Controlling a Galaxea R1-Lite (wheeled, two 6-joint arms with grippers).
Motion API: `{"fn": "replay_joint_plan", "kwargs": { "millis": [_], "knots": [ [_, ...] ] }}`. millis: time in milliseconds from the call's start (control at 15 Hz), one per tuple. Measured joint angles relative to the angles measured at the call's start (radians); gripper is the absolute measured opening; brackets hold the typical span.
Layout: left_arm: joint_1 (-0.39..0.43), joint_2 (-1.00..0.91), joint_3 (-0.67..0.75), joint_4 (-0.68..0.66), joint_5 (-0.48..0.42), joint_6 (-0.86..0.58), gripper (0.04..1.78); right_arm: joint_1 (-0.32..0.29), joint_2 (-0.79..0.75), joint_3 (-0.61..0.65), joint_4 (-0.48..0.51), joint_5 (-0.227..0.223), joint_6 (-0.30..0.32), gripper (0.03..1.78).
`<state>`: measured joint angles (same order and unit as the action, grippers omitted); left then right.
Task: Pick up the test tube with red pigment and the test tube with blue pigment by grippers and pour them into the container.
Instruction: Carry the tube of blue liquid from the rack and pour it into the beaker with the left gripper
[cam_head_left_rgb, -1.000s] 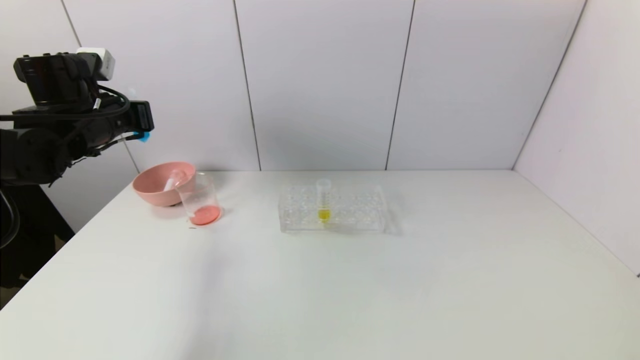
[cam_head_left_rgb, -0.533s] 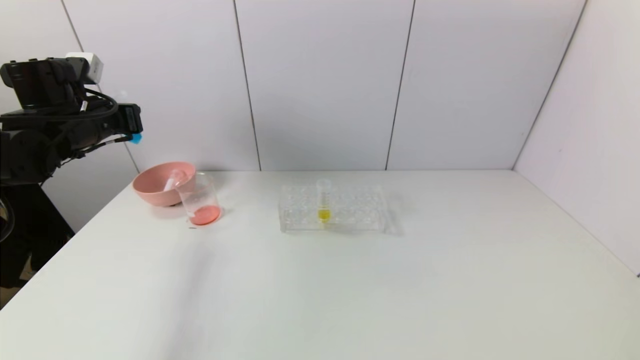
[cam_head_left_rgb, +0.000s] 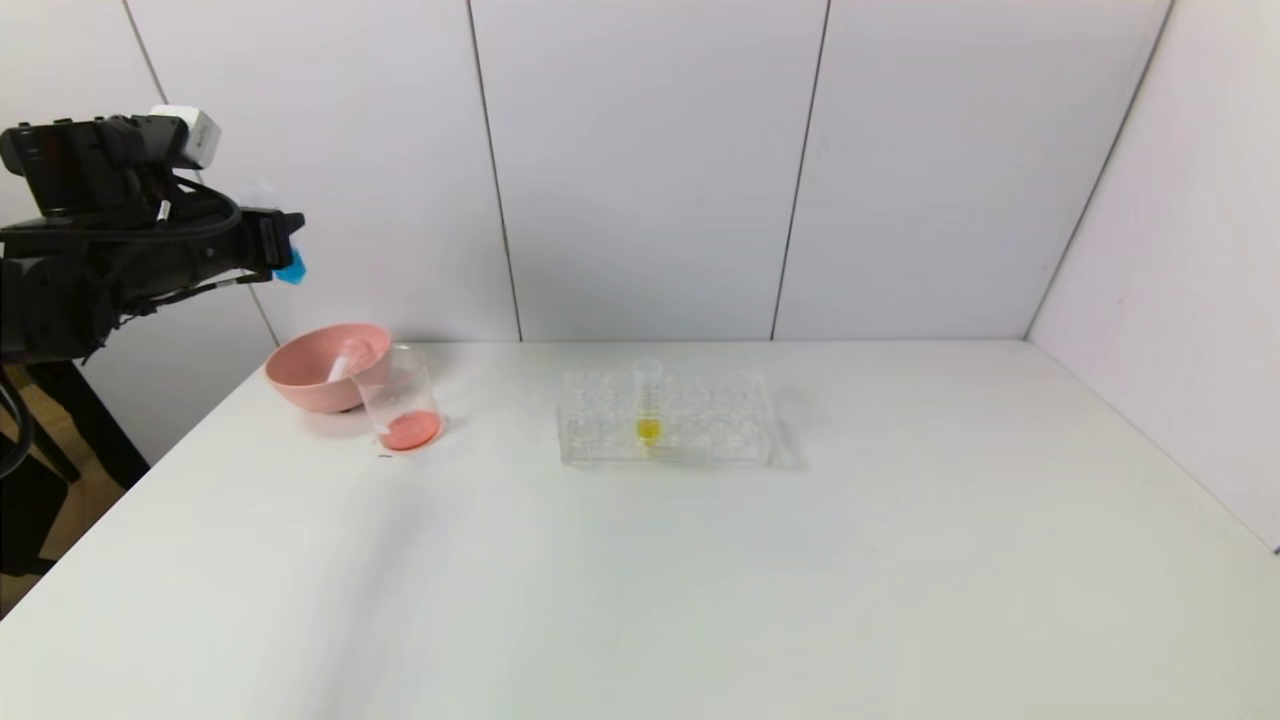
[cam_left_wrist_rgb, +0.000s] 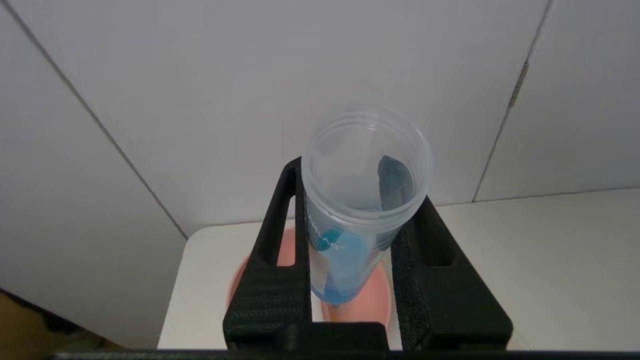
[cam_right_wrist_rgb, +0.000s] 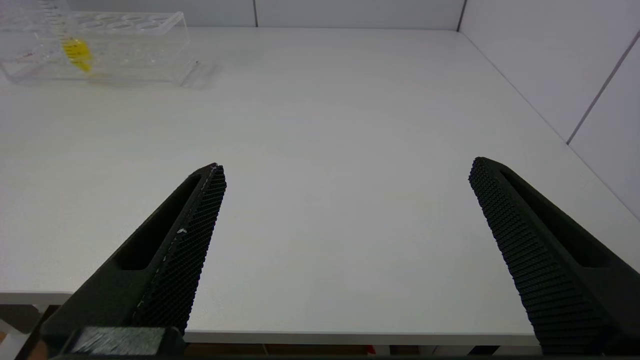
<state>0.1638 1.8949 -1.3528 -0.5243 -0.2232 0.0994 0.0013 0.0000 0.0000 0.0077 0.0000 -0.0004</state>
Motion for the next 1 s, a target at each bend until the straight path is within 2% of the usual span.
{"fn": "replay_joint_plan", "kwargs": {
  "millis": [133,267,533,800,1000],
  "knots": [
    [0.02,0.009,-0.042,0.044,-0.116,0.065,0.47,0.0,0.0,0.0,0.0,0.0,0.0,1.77],
    [0.037,0.017,-0.077,0.119,-0.185,0.135,0.47,0.0,0.0,0.0,0.0,0.0,0.0,1.77],
    [0.053,0.019,-0.109,0.235,-0.223,0.217,0.47,0.0,0.0,0.0,0.0,0.0,0.0,1.77],
    [0.088,0.026,-0.14,0.315,-0.338,0.398,0.47,0.0,0.0,0.0,-0.001,0.0,0.0,1.77],
    [0.092,0.034,-0.156,0.371,-0.369,0.461,0.47,0.0,0.0,0.0,0.0,0.0,0.0,1.77]
  ]
}}
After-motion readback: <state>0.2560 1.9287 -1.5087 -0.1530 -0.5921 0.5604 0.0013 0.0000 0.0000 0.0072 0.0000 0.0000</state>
